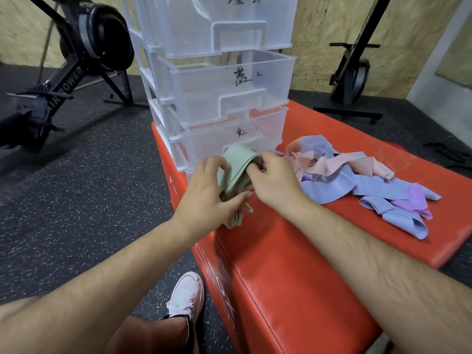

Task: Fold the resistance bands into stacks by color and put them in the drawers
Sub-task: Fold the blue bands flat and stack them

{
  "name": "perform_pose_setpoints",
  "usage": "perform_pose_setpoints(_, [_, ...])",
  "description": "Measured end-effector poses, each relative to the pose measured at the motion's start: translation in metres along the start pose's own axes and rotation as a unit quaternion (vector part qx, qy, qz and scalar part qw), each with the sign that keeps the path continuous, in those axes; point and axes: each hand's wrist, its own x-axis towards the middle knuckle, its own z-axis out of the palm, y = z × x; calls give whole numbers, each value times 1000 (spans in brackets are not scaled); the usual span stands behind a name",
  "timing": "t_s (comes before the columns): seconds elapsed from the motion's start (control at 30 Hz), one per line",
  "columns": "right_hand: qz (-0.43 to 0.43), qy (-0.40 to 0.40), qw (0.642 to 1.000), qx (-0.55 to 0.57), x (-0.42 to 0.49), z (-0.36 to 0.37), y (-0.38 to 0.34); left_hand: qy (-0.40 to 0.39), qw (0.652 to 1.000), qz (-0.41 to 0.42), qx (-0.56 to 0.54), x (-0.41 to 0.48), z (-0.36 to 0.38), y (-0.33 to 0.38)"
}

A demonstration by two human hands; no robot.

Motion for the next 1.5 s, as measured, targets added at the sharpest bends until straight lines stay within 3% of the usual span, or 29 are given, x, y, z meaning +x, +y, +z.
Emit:
perform_pose_setpoints(0.1, [70, -25, 990, 120, -2, -4, -6, -41, 989, -85, -111, 0, 1, 16])
perform_pose_setpoints(0.17, [128, -49, 963, 231, -8, -8, -11, -42, 980, -102, -168, 1, 4, 18])
perform_pose_setpoints(0.5, [139, -52, 936, 319, -17, -20, -2, -137, 936, -149, -287, 8, -7, 13])
perform_pose_setpoints(0.67, [147, -48, 919, 362, -8, -11, 6, -149, 948, -150, -240, 21, -18, 9])
perform_pose_setpoints(0.77, [137, -50, 914, 379, -2, -7, 13, -132, 987, -61, -68, 27, -17, 4])
perform_pose_setpoints(0.83, [139, -54, 914, 377, 1, -2, 21, -110, 992, 28, 56, 27, -10, -2])
perform_pose_setpoints(0.93, [157, -38, 940, 301, -2, 9, 32, -104, 979, 79, 156, 21, 6, -16])
perform_pose_setpoints(1.07, [161, -38, 964, 210, -9, 28, 56, -146, 956, 83, 239, 12, 28, -33])
perform_pose_setpoints(1.2, [88, -37, 994, 61, -11, 30, 66, -133, 936, 82, 315, 3, 31, -36])
perform_pose_setpoints(1.4, [-9, -73, 980, -185, -14, 33, 75, -88, 934, 54, 342, -18, 28, -44])
perform_pose_setpoints(1.5, [-7, -77, 982, -172, -14, 30, 74, -59, 921, 79, 378, -18, 27, -44])
